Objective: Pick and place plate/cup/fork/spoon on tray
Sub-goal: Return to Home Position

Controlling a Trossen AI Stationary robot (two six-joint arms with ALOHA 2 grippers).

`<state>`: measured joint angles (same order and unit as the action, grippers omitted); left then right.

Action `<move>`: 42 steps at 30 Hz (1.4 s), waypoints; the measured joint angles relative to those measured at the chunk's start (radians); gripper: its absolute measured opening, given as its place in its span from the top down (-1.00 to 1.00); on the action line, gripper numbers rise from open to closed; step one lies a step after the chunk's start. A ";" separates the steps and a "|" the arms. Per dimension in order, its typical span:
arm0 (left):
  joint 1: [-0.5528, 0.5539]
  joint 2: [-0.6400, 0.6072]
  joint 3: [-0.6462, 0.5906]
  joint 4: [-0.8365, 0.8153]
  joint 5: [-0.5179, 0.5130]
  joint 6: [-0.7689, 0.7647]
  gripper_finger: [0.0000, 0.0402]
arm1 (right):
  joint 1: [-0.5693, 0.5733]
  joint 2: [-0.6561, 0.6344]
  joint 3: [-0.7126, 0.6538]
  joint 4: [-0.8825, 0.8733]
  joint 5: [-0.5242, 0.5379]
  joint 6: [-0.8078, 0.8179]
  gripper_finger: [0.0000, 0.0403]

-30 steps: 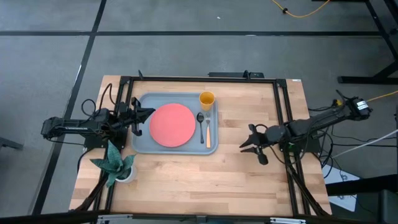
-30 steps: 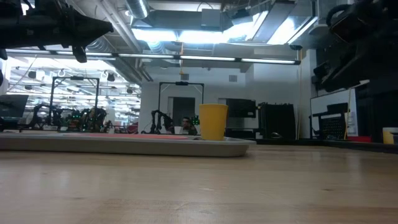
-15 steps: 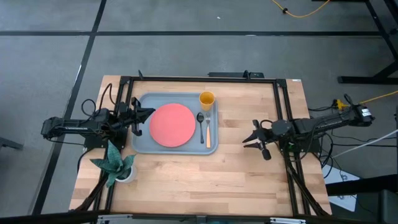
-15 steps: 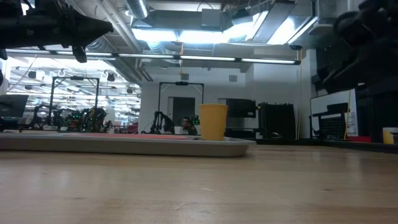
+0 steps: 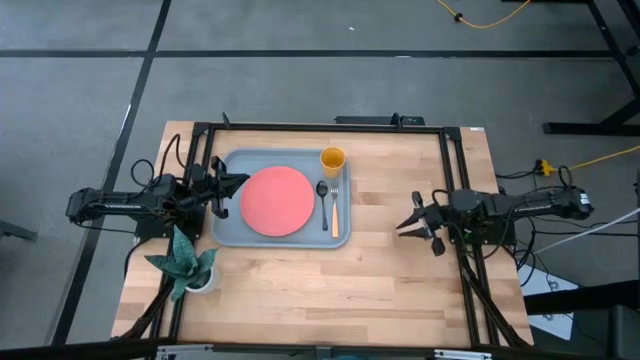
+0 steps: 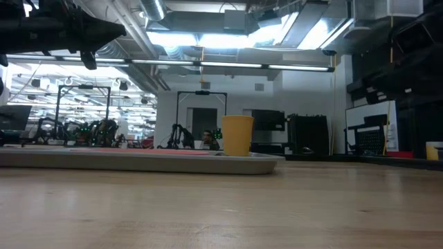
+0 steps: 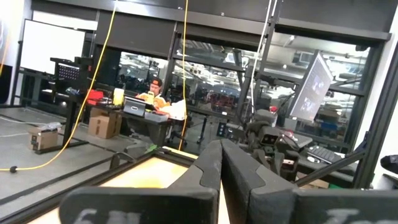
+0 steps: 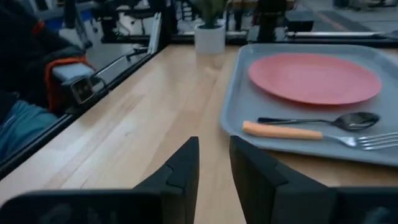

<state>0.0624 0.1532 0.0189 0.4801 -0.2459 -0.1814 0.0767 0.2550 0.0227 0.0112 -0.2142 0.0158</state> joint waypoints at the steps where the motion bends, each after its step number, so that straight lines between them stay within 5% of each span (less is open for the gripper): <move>1: 0.000 0.000 0.000 0.000 0.000 0.000 1.00 | -0.009 -0.013 0.000 -0.002 0.000 0.001 0.53; 19: 0.000 0.000 0.000 0.000 0.000 0.000 1.00 | -0.114 -0.255 -0.015 0.051 -0.024 0.080 0.53; 42: 0.000 0.000 0.000 0.000 0.000 0.000 1.00 | -0.138 -0.249 -0.015 0.049 -0.024 0.083 0.53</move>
<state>0.0620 0.1532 0.0190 0.4799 -0.2459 -0.1813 -0.0616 0.0063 0.0074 0.0606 -0.2379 0.0990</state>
